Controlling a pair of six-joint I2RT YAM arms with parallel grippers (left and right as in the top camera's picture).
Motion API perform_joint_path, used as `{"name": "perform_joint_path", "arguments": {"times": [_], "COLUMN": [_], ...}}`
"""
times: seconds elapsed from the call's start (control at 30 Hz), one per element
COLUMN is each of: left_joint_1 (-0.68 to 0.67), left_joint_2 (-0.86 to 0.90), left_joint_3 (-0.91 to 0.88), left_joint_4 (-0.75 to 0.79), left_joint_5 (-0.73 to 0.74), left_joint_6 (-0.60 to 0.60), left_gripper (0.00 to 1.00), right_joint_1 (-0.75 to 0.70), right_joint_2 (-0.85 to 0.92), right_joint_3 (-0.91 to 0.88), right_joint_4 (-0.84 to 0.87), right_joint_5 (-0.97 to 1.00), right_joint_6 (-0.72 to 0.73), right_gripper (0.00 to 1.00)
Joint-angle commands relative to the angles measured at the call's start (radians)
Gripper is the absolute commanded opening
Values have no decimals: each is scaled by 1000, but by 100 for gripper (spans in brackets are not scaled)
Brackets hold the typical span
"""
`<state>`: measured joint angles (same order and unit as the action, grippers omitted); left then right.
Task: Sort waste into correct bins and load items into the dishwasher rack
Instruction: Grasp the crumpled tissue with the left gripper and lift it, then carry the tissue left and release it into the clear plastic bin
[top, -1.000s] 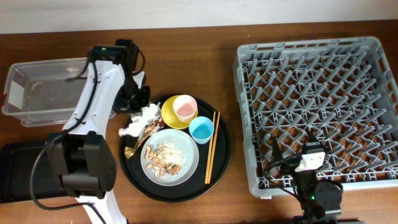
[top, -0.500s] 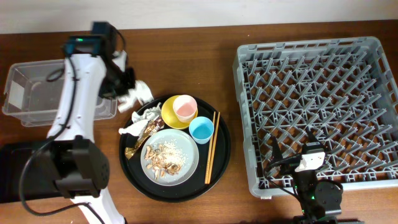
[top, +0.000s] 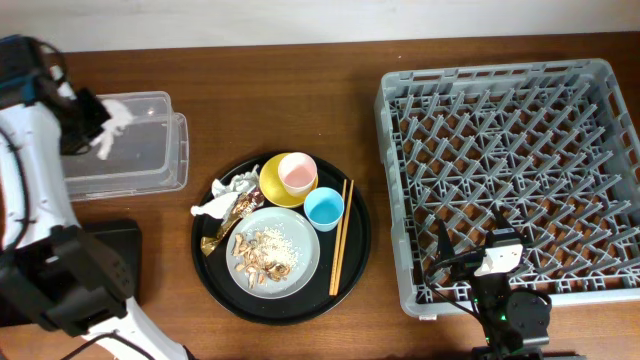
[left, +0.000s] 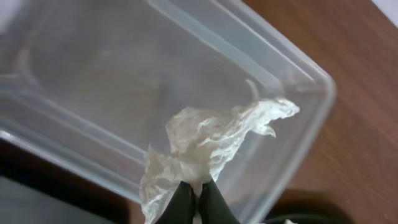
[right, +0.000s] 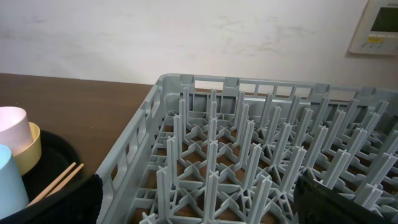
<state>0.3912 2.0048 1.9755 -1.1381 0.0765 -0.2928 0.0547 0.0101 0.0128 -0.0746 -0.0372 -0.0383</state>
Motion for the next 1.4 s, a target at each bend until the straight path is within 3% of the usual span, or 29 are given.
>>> {"name": "perform_joint_path", "arguments": {"times": [0.0, 0.03, 0.07, 0.33, 0.43, 0.53, 0.57, 0.83, 0.93, 1.07, 1.37], "left_joint_1": [34, 38, 40, -11, -76, -153, -182, -410, -447, -449, -450], "left_joint_2": [6, 6, 6, 6, 6, 6, 6, 27, 45, 45, 45], "left_joint_3": [15, 15, 15, 15, 15, 15, 15, 2, -49, -176, -448], "left_joint_4": [-16, -19, -21, -113, -169, -201, -204, -255, -249, -197, 23], "left_joint_5": [-3, -3, -2, 232, 250, 250, 249, 43, -31, -39, 8], "left_joint_6": [-10, -10, -10, -5, 3, 80, 108, 126, 29, -58, -66], "left_gripper": [64, 93, 99, 99, 89, 41, 38, 38, 38, 38, 38], "right_joint_1": [-3, -4, -4, -3, -4, -4, -4, -3, -4, -4, -3], "right_joint_2": [-6, -6, -6, -6, -6, -6, -6, -6, -6, -6, -6], "right_joint_3": [-7, -7, -7, -7, -7, -7, -7, -7, -7, -7, -7], "right_joint_4": [-4, -4, -4, -4, -4, -4, -4, -4, -4, -4, -4], "right_joint_5": [12, 12, 12, 12, 12, 12, 12, 12, 12, 12, 12], "right_joint_6": [-7, -6, -7, -7, -7, -7, -7, -7, -7, -7, -7], "right_gripper": [98, 98, 98, 98, 98, 98, 98, 99, 98, 98, 98]}}
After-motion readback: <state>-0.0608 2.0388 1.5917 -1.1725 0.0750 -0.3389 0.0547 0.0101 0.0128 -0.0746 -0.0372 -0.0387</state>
